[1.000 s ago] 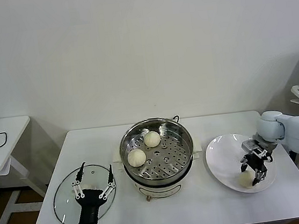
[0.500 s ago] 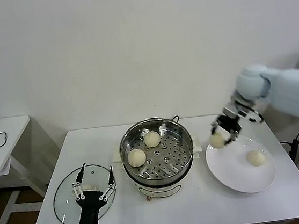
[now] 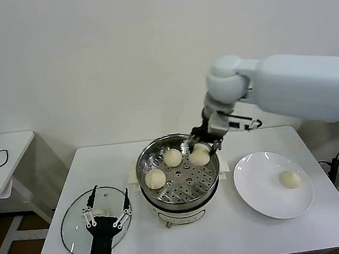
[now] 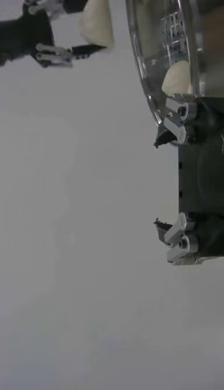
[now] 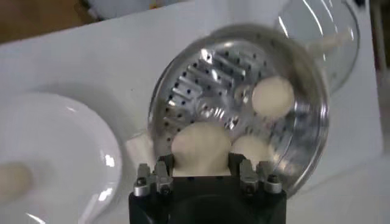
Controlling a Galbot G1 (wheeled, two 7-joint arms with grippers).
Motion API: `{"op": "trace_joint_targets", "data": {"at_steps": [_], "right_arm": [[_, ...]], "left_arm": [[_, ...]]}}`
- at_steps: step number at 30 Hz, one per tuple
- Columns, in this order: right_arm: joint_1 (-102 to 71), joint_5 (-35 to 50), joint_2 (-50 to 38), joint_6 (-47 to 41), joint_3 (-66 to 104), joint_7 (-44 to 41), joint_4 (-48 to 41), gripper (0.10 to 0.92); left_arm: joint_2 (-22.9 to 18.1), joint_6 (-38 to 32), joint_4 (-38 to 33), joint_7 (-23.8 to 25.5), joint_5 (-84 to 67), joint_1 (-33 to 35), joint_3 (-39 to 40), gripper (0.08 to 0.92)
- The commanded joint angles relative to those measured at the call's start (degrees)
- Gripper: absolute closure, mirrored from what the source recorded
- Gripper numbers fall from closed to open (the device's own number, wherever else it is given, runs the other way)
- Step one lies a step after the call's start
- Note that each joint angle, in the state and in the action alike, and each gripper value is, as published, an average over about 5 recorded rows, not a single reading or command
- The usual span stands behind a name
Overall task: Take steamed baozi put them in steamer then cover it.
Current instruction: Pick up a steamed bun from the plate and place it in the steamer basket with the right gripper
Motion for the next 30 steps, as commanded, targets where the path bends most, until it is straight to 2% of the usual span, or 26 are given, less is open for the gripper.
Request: {"op": "trace_joint_targets", "data": {"at_steps": [1, 14, 30], "right_arm": [[-8.3, -12.6, 6.7, 8.4, 2.4, 1.4, 2.4, 0.410], [-13.9, -18.2, 10.2, 11.2, 3.6, 2.0, -0.2, 0.408], [-14.7, -19.0, 10.7, 12.7, 3.5, 0.7, -0.7, 0.406]], "left_arm": [[0.1, 0.0, 0.2, 0.0, 0.0, 0.1, -0.3, 0.177], [0.1, -0.2, 0.7, -0.1, -0.1, 0.0, -0.4, 0.177], [0.0, -0.6, 1.1, -0.2, -0.1, -0.1, -0.5, 0.177]]}}
